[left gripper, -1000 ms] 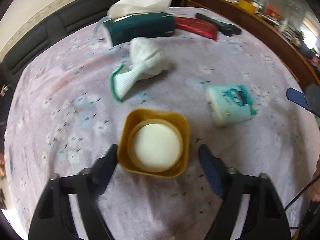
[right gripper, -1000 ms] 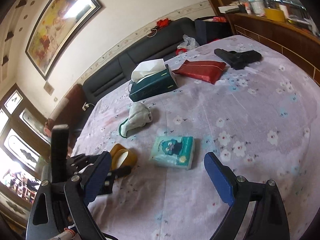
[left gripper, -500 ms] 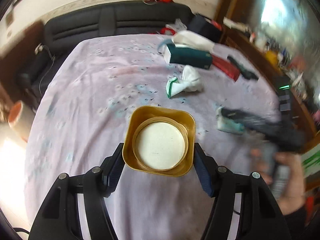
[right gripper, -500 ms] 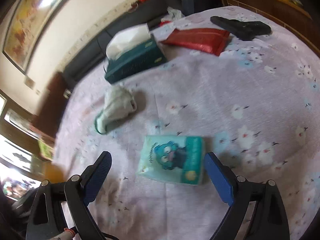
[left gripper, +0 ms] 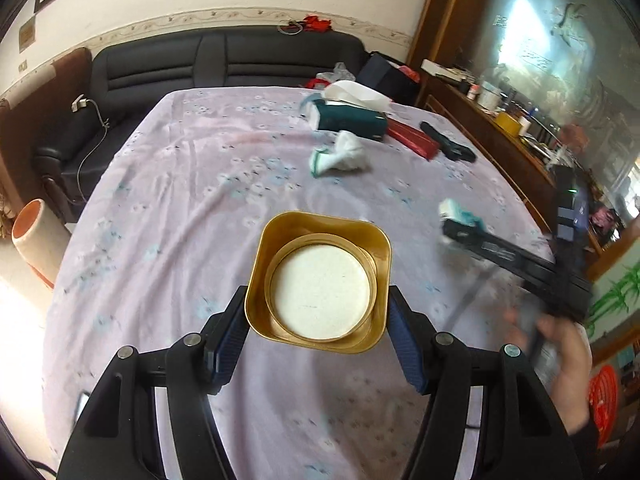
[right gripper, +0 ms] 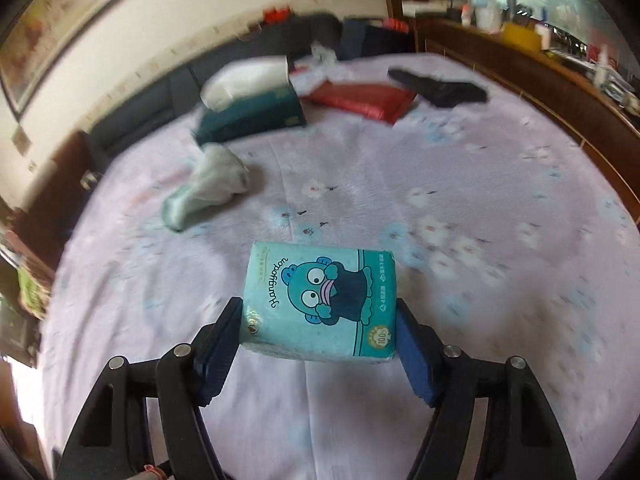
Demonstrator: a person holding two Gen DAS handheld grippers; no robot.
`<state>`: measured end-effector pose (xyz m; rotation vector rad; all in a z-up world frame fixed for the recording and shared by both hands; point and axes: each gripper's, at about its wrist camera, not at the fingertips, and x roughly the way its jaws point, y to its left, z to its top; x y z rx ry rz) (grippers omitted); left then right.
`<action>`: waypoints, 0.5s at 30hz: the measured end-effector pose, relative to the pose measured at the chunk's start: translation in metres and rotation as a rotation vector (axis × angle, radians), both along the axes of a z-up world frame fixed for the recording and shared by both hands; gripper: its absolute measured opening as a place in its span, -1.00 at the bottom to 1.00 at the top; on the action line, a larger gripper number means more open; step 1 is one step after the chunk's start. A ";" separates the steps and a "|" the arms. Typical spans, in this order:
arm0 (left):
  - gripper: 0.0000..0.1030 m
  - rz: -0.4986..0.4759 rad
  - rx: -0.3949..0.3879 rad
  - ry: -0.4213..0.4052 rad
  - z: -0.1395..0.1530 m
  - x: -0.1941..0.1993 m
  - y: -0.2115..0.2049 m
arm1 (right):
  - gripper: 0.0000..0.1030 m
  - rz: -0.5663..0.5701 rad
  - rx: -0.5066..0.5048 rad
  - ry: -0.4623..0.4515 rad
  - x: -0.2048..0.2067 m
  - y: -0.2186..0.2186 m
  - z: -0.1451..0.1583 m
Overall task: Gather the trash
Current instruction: 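Carry the yellow container and teal tissue pack toward the red wastebasket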
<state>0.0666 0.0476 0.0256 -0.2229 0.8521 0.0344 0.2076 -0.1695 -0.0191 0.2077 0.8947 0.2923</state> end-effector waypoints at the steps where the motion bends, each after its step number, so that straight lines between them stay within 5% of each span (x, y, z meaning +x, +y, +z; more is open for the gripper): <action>1: 0.25 -0.011 -0.012 -0.008 0.001 -0.006 -0.006 | 0.47 0.005 0.029 -0.022 -0.014 -0.008 0.007; 9: 0.25 -0.113 -0.044 -0.090 0.024 -0.054 -0.065 | 0.48 0.006 0.181 -0.214 -0.163 -0.080 0.078; 15: 0.25 -0.183 -0.022 -0.142 0.037 -0.081 -0.111 | 0.48 -0.034 0.197 -0.313 -0.257 -0.138 0.099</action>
